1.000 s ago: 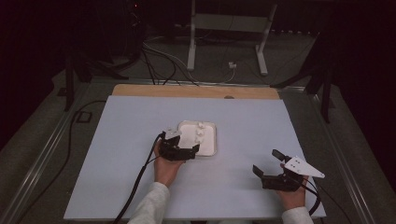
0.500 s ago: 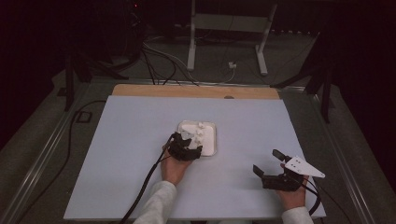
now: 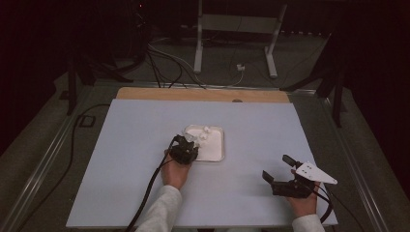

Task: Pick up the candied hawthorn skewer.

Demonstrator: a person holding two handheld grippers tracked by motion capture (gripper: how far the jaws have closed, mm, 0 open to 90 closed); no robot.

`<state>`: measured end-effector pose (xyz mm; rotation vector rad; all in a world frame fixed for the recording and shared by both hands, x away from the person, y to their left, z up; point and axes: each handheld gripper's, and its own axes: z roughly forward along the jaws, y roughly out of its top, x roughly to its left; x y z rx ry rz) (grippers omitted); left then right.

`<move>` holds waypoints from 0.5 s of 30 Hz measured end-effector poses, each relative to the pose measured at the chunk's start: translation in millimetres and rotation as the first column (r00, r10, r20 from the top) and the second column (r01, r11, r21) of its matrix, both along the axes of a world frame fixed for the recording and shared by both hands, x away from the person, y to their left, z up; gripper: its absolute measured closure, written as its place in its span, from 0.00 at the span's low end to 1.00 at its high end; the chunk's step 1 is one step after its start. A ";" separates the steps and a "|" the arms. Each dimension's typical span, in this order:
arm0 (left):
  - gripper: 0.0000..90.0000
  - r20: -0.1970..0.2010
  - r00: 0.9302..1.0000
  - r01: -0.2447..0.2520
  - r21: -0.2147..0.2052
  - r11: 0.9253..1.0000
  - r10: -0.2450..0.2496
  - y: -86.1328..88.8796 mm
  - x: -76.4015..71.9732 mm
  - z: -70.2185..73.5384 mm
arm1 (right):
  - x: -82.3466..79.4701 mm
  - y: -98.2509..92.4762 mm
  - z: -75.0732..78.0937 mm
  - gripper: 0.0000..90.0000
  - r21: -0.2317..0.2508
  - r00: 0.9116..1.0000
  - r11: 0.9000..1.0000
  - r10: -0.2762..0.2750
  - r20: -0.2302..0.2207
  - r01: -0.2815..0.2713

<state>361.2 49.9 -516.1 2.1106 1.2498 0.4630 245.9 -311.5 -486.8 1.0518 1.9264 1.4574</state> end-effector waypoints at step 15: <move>1.00 -0.146 0.989 -0.014 -0.205 0.979 -0.017 27.1 11.7 -0.1 | -0.1 -0.3 0.0 0.00 0.004 1.000 1.000 -0.002 -0.005 0.002</move>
